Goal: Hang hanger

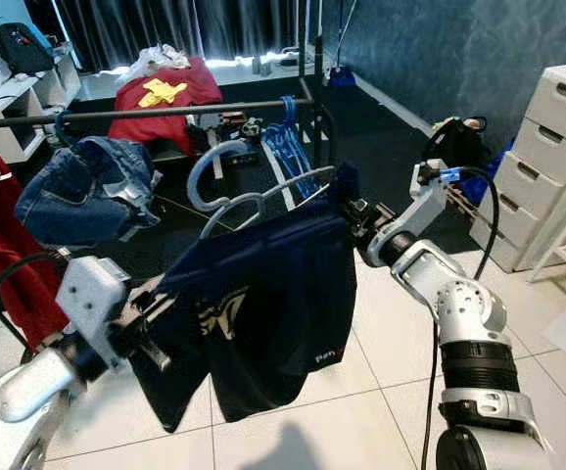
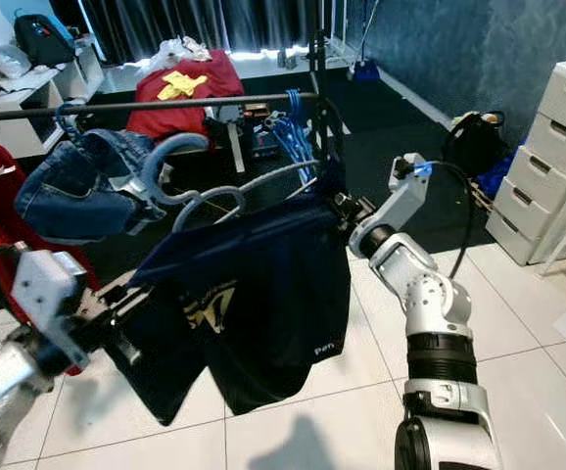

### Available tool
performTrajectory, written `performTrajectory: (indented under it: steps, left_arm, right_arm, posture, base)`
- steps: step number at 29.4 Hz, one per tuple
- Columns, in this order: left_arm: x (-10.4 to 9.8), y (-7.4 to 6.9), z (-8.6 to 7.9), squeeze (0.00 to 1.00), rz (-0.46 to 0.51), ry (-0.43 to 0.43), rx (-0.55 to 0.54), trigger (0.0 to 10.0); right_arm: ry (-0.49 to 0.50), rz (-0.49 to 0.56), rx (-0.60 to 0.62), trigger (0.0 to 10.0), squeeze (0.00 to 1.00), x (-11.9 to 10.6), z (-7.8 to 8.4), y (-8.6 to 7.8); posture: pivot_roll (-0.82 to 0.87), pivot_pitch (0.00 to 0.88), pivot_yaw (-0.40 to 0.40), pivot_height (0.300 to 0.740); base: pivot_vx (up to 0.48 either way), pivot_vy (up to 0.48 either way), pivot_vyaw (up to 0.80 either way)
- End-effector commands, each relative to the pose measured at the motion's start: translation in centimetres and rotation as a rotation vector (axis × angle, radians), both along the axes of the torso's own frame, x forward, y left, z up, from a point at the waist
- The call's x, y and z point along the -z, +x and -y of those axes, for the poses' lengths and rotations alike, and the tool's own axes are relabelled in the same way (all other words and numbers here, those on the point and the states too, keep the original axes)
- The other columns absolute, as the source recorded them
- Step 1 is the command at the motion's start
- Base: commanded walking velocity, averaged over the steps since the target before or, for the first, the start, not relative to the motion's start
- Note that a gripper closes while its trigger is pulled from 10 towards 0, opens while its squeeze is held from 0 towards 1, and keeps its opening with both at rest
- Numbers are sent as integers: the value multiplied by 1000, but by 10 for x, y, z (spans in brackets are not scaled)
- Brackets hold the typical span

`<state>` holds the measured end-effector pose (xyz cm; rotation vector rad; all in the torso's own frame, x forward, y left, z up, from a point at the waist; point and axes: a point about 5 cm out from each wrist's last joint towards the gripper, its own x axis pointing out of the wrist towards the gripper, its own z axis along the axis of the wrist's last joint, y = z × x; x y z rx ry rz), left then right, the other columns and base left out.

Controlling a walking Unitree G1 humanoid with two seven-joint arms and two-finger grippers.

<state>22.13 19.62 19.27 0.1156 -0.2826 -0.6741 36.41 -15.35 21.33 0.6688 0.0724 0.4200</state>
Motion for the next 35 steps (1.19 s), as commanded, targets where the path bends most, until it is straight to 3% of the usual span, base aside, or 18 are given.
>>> performTrajectory:
  steps: [1, 10, 11, 14, 15, 16, 17, 18, 19, 20, 27, 29, 35]
  left_arm:
    - [-19, -9, -4, 0, 70, -47, 50, 10000]
    - [-2, -18, 8, 0, -68, -4, 191, 10000]
    - [10, -20, 10, 0, -132, 73, 216, 10000]
    - [18, -22, 11, 0, -176, 129, 233, 10000]
    - [31, -24, 10, 0, -243, 235, 247, 10000]
    - [31, -24, 10, 0, -243, 235, 247, 10000]
    - [46, -30, 5, 0, -326, 368, 266, 10000]
    - [46, -30, 5, 0, -326, 368, 266, 10000]
    - [56, -34, 0, 0, -380, 452, 279, 10000]
    - [56, -38, -7, 0, -421, 465, 287, 10000]
    - [37, -48, -22, 0, -468, 384, 334, 10000]
    - [27, -62, -25, 0, -510, 365, 435, 10000]
    - [23, -77, -17, 0, -557, 382, 570, 10000]
  right_arm:
    - [-5, -74, 112, 0, 0, 13, 22, 0]
    - [-3, -51, 105, 0, 0, 7, 20, 2]
    - [-4, -43, 104, 0, 0, 5, 19, 2]
    - [-6, -38, 104, 0, 0, 4, 19, 2]
    - [-6, -33, 102, 0, 0, 3, 19, 2]
    - [-6, -33, 102, 0, 0, 3, 19, 2]
    - [-6, -31, 99, 0, 0, 3, 19, 2]
    - [-6, -31, 99, 0, 0, 3, 19, 2]
    - [-5, -30, 97, 0, 0, 3, 19, 2]
    - [-4, -30, 96, 0, 0, 3, 19, 1]
    - [-6, -29, 95, 0, 0, 3, 20, 1]
    - [-7, -31, 96, 0, 0, 3, 20, 1]
    - [-9, -35, 102, 0, 0, 4, 21, 1]
  posture:
    - [-65, 28, 9, 740]
    - [-70, 25, 9, 740]
    - [-71, 26, 9, 740]
    - [-71, 26, 9, 740]
    - [-72, 25, 8, 740]
    - [-72, 25, 8, 740]
    - [-75, 26, 9, 740]
    - [-75, 26, 9, 740]
    - [-74, 26, 9, 740]
    - [-75, 25, 8, 740]
    - [-71, 29, 8, 740]
    - [-72, 32, 7, 740]
    - [-74, 34, 5, 740]
  base:
    - [0, 0, 0]
    - [0, 0, 0]
    - [0, 0, 0]
    - [0, 0, 0]
    - [0, 0, 0]
    - [0, 0, 0]
    - [0, 0, 0]
    - [0, 0, 0]
    - [0, 0, 0]
    - [0, 0, 0]
    - [0, 0, 0]
    - [0, 0, 0]
    - [0, 0, 0]
